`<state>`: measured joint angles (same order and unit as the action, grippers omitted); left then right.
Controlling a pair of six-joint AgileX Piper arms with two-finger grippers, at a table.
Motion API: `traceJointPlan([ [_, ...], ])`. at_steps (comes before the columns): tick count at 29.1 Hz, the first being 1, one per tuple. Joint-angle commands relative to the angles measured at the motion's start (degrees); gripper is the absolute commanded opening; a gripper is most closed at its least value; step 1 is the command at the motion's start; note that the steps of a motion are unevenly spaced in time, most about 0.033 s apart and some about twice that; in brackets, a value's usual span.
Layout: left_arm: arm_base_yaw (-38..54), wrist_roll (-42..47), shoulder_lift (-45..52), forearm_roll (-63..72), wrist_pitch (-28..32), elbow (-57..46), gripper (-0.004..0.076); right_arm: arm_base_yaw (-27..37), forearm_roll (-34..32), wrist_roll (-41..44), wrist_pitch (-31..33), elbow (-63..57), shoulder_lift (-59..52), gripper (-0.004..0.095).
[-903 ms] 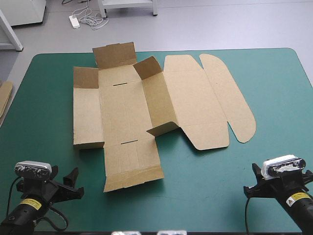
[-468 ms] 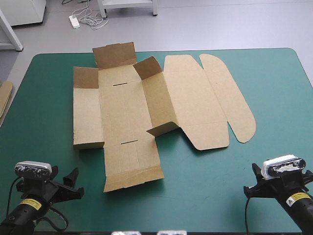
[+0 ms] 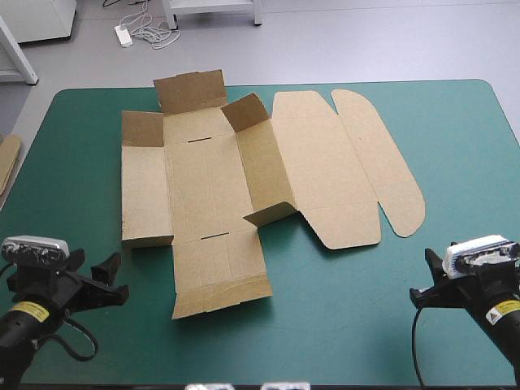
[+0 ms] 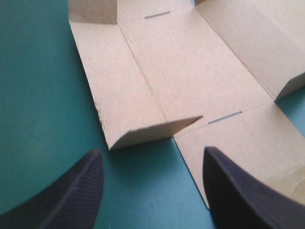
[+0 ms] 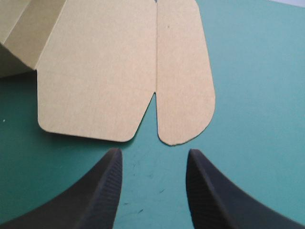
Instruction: Fold the box
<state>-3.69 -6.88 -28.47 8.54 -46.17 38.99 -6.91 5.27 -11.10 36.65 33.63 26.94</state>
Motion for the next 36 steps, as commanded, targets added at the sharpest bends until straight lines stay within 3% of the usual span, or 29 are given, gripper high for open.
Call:
traceJointPlan([
  [1, -0.02, 0.6, -6.66, 0.34, 1.7, 9.61, 0.0442, 0.53, -0.72, 0.34, -3.75, 6.62, 4.44, 0.0407],
  [13, 0.81, 1.59, -34.55, -7.68, -8.97, 39.58, 0.0442, 0.53, -5.27, 7.41, -3.15, 20.54, 20.57, 0.0596],
  [18, 8.73, 0.8, -41.35, -3.49, -7.37, 44.45, 0.0442, 0.53, -5.27, 8.13, -1.95, 24.4, 24.88, 0.0597],
  [26, 27.64, -7.65, -48.72, 21.31, -5.58, 36.39, 0.0442, 0.53, -4.74, 7.69, -1.14, 27.36, 29.08, 0.0597],
  [31, 36.05, -21.55, -49.85, 43.32, -4.24, 24.25, 0.0442, 0.53, -5.27, 6.95, 0.17, 27.99, 29.97, 0.0622],
  [36, 40.73, -34.74, -51.72, 56.02, -2.62, 10.41, 0.0442, 0.53, -5.27, 7.11, 0.9, 27.99, 29.97, 0.0645],
])
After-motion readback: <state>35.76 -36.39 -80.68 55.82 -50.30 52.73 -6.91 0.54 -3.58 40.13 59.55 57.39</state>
